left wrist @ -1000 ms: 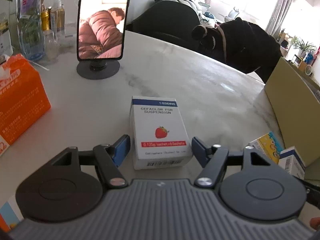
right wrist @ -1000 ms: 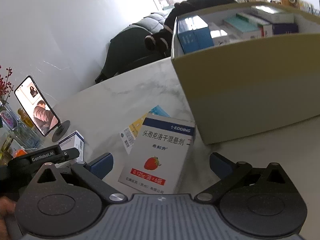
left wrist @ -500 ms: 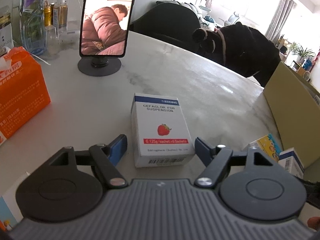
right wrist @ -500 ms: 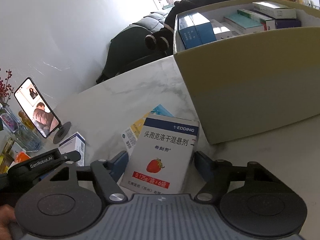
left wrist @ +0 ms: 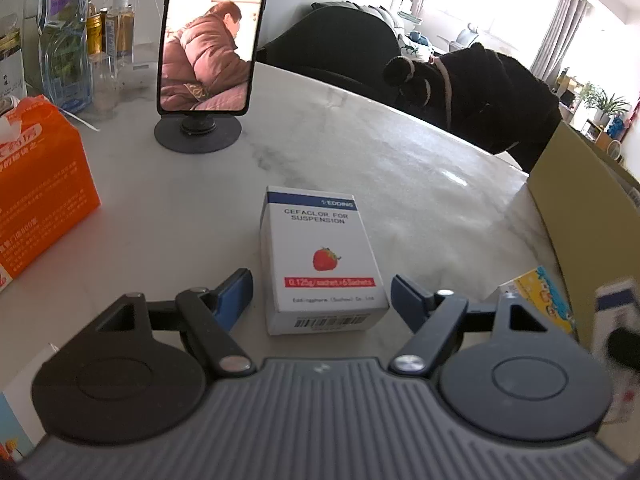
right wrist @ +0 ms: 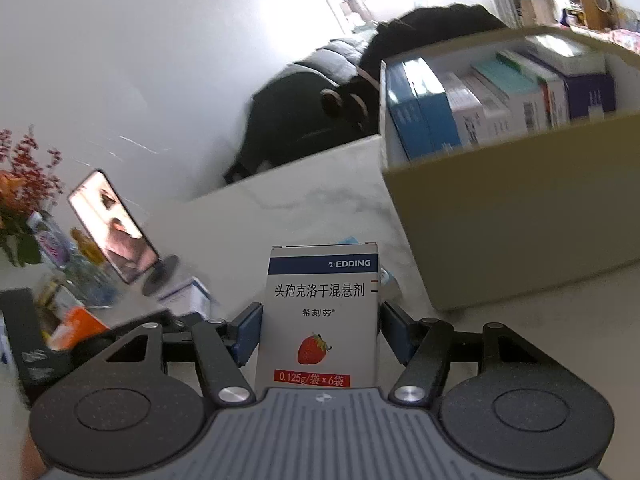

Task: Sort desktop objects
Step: 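Lift the cefaclor box and carry it toward the cardboard box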

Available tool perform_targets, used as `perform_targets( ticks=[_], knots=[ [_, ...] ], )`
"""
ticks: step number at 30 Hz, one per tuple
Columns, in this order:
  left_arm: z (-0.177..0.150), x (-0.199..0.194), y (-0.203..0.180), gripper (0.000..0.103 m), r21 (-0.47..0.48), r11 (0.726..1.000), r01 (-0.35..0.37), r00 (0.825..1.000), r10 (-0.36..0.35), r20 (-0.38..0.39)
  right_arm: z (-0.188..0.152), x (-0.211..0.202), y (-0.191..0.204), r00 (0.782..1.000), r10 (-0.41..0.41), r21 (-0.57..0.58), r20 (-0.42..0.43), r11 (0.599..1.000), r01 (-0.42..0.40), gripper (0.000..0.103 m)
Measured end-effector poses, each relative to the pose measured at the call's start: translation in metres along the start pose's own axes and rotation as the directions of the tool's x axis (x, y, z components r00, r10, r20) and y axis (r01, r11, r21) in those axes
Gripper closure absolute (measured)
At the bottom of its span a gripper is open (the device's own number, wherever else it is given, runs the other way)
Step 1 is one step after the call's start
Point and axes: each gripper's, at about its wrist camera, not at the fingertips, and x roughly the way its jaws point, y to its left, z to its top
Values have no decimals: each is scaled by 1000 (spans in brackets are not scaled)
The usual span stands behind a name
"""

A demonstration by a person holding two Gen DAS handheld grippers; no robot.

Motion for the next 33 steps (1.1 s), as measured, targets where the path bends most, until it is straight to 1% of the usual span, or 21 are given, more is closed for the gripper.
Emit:
perform_targets(
  ticks=[5, 10, 15, 18, 22, 25, 29, 33],
  knots=[
    [0, 1, -3, 24, 14, 1000, -8, 1000, 8, -3, 17, -18, 5, 998, 46, -23, 36, 999, -45, 37],
    [2, 3, -5, 23, 24, 1000, -8, 1000, 9, -7, 38, -31, 2, 995, 61, -39, 74, 998, -58, 37],
    [3, 5, -5, 23, 39, 999, -10, 1000, 10, -11, 67, -38, -13, 990, 101, -5, 95, 995, -101, 37],
    [5, 6, -5, 23, 42, 999, -16, 1000, 17, -11, 86, -43, -23, 988, 105, 14, 112, 994, -107, 37],
    [6, 8, -6, 23, 47, 999, -22, 1000, 23, -12, 110, -44, -39, 988, 73, 37, 137, 996, -79, 37],
    [6, 9, -8, 23, 53, 998, -26, 1000, 27, -14, 128, -39, -53, 988, 24, 52, 153, 998, -33, 37],
    [7, 9, -8, 24, 61, 998, -35, 999, 36, -17, 152, -25, -70, 984, -60, 37, 168, 998, 54, 37],
    [8, 10, -9, 24, 68, 997, -44, 999, 46, -20, 172, -5, -87, 980, -132, 40, 147, 991, 128, 37]
  ],
)
